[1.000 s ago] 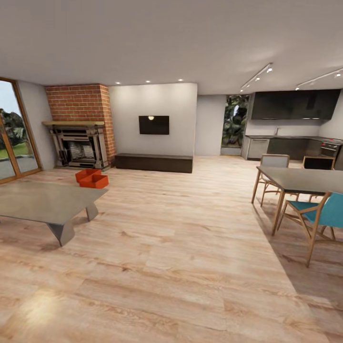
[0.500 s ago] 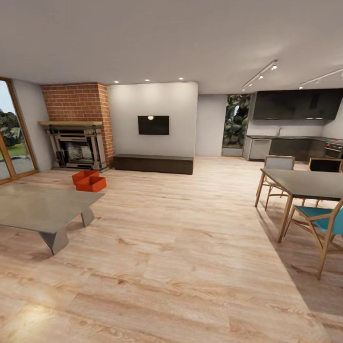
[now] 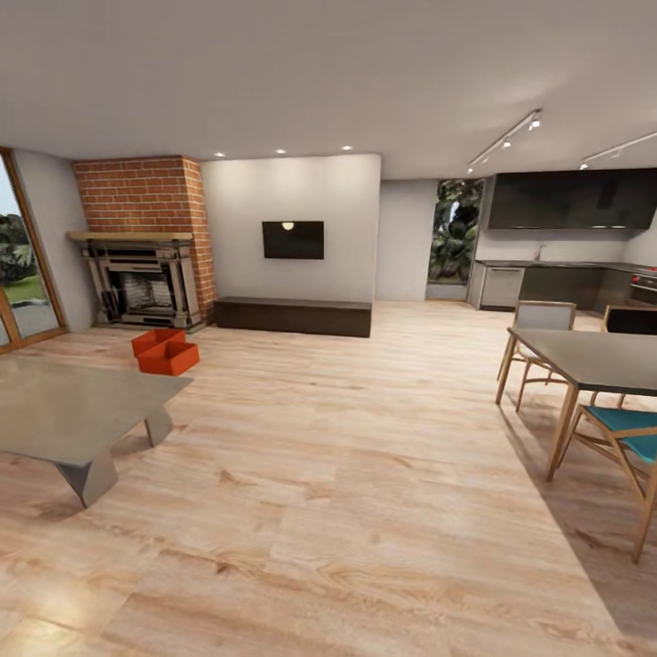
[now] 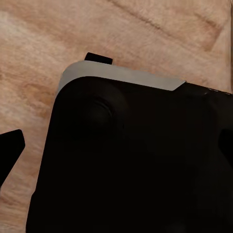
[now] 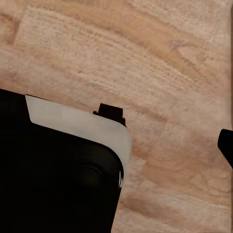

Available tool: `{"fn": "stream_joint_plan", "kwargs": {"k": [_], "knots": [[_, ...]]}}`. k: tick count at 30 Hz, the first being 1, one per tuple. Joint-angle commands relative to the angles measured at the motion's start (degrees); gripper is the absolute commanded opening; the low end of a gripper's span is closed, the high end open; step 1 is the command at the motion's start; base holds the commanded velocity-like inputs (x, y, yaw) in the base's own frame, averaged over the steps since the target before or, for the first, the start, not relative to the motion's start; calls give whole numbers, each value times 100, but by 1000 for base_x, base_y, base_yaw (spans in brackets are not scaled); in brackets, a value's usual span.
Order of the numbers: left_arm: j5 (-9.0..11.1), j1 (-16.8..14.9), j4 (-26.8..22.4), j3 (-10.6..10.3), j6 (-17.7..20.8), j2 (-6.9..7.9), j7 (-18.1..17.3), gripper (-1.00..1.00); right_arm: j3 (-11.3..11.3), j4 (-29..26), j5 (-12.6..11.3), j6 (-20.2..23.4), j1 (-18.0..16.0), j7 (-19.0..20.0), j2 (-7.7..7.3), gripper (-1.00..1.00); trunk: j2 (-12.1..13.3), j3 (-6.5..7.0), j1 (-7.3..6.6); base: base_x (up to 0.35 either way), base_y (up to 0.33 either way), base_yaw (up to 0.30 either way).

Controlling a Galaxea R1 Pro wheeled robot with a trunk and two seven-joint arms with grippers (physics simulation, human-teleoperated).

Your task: Move the two storage containers from the living room to the garage. In the garage, place one container on the floor and stack the other container on top of it (either order is fine).

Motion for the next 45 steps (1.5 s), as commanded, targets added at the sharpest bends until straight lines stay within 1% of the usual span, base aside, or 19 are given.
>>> {"fn": "stream_joint_plan", "kwargs": {"k": [1,45], "knots": [[59,0,-4,3,-10,-2,-1,100,39,17,-61,-35,-7,31,0,100,-3,-5,3,325,0,0],[68,0,-4,1,-10,-2,-1,100,36,16,-86,-26,-7,22,0,100,-3,-5,3,325,0,0]]}}
